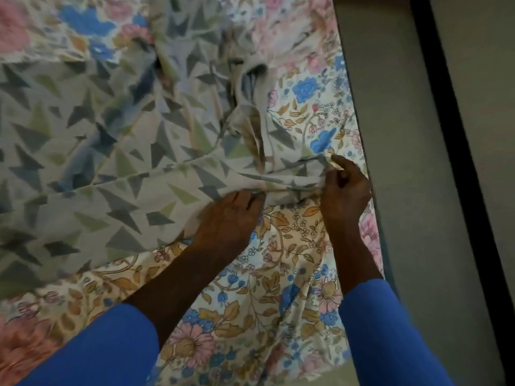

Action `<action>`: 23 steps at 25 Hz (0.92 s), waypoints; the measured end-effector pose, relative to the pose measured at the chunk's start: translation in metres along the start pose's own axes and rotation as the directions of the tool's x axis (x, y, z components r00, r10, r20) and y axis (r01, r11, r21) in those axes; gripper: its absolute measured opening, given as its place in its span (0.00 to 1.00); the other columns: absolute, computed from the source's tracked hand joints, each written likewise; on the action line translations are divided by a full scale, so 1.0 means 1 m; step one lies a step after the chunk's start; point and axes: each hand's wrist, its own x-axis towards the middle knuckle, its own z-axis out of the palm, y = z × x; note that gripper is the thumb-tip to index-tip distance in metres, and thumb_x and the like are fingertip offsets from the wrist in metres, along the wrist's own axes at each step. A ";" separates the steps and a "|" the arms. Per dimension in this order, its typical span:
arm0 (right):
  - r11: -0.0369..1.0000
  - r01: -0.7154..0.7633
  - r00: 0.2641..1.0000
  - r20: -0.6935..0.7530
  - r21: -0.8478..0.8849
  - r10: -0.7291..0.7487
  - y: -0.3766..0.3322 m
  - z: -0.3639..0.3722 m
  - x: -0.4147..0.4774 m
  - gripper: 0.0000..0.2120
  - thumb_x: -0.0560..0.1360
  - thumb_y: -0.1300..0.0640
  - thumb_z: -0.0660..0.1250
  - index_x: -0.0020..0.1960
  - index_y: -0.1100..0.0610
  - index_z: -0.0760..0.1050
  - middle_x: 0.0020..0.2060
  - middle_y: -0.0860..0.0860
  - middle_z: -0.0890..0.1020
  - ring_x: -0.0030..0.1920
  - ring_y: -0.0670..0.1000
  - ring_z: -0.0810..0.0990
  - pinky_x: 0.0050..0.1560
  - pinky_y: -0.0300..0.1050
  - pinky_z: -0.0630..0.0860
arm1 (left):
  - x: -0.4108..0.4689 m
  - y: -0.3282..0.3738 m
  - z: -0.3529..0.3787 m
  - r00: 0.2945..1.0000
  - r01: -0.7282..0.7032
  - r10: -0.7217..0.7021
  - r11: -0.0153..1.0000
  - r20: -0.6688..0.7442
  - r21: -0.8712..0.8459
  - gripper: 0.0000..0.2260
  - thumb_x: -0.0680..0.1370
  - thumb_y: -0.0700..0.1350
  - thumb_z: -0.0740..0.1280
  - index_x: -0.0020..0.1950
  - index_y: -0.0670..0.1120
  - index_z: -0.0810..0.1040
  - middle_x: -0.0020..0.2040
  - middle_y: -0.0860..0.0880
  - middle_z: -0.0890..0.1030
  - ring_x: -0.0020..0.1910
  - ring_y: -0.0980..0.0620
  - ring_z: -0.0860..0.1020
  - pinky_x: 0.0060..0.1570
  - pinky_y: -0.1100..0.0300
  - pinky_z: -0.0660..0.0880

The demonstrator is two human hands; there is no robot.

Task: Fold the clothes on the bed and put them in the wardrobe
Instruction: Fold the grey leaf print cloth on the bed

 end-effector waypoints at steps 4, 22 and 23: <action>0.971 0.181 0.982 0.091 -0.158 -0.168 0.008 -0.001 0.033 0.11 0.81 0.56 0.66 0.61 0.50 0.83 0.49 0.52 0.85 0.48 0.53 0.83 0.52 0.53 0.82 | -0.005 0.004 -0.001 0.996 -0.078 0.084 0.985 0.034 -0.151 0.18 0.73 0.39 0.73 0.63 0.42 0.81 0.48 0.43 0.79 0.41 0.42 0.80 0.37 0.49 0.81; 0.726 0.688 0.673 0.366 0.010 -0.642 -0.047 0.017 0.043 0.16 0.73 0.58 0.68 0.59 0.57 0.83 0.58 0.55 0.81 0.61 0.56 0.77 0.61 0.59 0.73 | 0.090 -0.038 -0.068 0.786 0.370 -0.590 0.688 -0.184 -0.624 0.08 0.75 0.38 0.73 0.52 0.48 0.81 0.48 0.52 0.81 0.40 0.63 0.79 0.44 0.71 0.76; 0.683 0.730 0.628 0.373 0.022 -0.683 -0.038 0.007 0.036 0.16 0.72 0.55 0.68 0.57 0.57 0.84 0.60 0.55 0.80 0.64 0.56 0.76 0.64 0.59 0.71 | 0.075 -0.031 -0.070 0.843 0.333 -0.498 0.780 -0.204 -0.529 0.07 0.76 0.38 0.71 0.51 0.47 0.80 0.51 0.51 0.80 0.39 0.63 0.76 0.41 0.75 0.72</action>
